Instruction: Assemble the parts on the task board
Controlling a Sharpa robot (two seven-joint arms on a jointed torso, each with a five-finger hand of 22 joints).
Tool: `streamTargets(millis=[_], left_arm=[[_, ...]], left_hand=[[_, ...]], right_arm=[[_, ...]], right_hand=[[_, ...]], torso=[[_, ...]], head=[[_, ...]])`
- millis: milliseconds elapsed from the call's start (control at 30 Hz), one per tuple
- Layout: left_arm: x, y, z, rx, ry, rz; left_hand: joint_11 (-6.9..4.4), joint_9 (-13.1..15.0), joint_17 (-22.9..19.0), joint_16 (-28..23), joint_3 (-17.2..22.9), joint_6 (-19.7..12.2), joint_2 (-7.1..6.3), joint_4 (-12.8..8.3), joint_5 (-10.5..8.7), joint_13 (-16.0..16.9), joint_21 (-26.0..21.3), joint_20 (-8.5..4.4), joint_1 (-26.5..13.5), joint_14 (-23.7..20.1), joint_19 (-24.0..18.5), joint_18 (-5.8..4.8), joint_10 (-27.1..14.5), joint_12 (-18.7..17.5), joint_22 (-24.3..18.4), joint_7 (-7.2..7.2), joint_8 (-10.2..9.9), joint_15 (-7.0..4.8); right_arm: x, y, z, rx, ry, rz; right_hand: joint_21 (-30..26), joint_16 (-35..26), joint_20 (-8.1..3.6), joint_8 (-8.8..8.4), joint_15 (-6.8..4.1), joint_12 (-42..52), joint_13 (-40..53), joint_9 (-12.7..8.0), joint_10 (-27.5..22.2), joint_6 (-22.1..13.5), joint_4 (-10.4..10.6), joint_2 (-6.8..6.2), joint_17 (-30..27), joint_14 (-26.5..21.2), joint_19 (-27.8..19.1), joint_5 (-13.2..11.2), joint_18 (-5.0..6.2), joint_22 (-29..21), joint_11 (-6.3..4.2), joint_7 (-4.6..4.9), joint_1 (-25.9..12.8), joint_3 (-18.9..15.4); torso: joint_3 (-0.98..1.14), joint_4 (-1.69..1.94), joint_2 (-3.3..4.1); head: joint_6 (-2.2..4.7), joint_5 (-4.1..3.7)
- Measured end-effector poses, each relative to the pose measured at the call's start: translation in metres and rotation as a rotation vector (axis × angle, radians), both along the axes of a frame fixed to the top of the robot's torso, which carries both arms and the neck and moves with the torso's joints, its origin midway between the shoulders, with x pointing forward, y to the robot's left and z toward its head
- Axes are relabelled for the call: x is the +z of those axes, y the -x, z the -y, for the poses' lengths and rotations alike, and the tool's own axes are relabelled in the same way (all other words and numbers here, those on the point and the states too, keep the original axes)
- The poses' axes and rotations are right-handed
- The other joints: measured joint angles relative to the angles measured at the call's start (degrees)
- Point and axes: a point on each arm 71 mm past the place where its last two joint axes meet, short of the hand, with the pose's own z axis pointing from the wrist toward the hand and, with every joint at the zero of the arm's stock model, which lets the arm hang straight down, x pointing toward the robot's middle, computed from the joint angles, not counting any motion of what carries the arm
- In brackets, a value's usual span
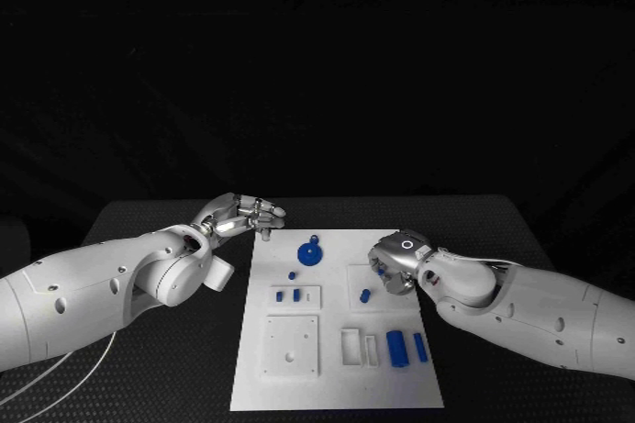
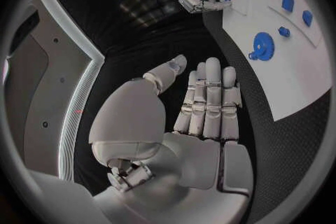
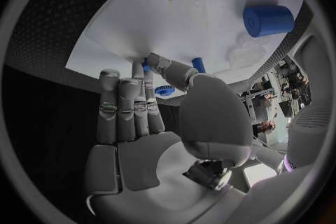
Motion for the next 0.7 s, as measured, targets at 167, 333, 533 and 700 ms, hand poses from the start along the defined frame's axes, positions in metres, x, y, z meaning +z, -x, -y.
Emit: streamTargets(millis=[167,333,533,700], left_arm=[[-0.0002,-0.0005,-0.0009,0.002,-0.001,0.0],[-0.0003,-0.001,-0.0021,0.005,-0.002,0.0],[-0.0006,-0.0017,-0.0034,0.009,-0.004,0.0],[-0.0009,-0.0026,-0.0051,0.013,-0.006,0.001]], left_hand=[[0.0,0.0,0.0,-0.22,0.0,0.0,0.0,0.0,0.0,-0.05,0.0,0.0,0.0,0.0,0.0,-0.01,0.0,0.0,0.0,0.0,0.0,0.0],[0.0,-0.01,0.0,-0.22,0.0,0.0,0.0,0.0,0.0,-0.05,0.0,0.0,0.0,0.0,0.0,-0.03,0.0,0.0,0.0,0.0,0.0,0.0],[-0.01,-0.01,0.0,-0.22,0.0,0.0,0.0,0.0,0.0,-0.05,0.0,0.0,0.0,0.0,0.0,-0.04,0.0,0.0,0.0,0.0,0.0,0.0],[-0.01,-0.02,0.0,-0.22,-0.16,0.0,0.0,-0.16,0.0,-0.1,0.0,0.0,0.0,0.0,0.0,-0.05,0.0,0.0,0.0,0.0,0.0,0.0]], right_arm=[[0.0001,0.0016,0.0009,-0.001,-0.001,0.003],[-0.0001,0.0047,0.0032,-0.001,-0.003,0.002],[0.0035,0.0063,0.0046,-0.002,-0.012,0.004],[0.0092,0.0069,0.0046,-0.001,-0.024,0.01]], right_hand=[[0.23,0.0,0.0,0.04,-0.15,-0.01,0.0,0.01,0.12,0.37,0.0,0.0,0.0,0.17,0.01,0.0,0.0,0.0,-0.08,-0.03,0.0,0.0],[0.23,0.0,0.0,0.25,-0.14,-0.01,0.0,0.01,0.51,0.37,-0.16,0.0,0.0,0.18,0.01,-0.17,0.01,0.0,-0.09,-0.03,0.0,0.14],[0.23,0.0,0.0,0.34,-0.14,-0.1,0.01,0.09,1.55,0.38,-0.24,-0.01,-0.01,0.18,0.0,-0.17,0.01,0.0,-0.06,-0.03,0.0,0.07],[0.23,0.0,0.0,0.34,-0.12,-0.11,0.02,0.09,1.82,0.54,-0.24,-0.01,-0.01,0.2,0.01,-0.18,0.02,0.0,0.02,-0.2,0.0,0.07]], torso=[[0.01,0.01,0.0],[0.01,0.01,-0.01],[0.01,0.0,-0.03],[0.02,-0.01,-0.03]], head=[[0.01,0.05],[-0.02,0.08],[0.1,0.09],[0.25,0.09]])
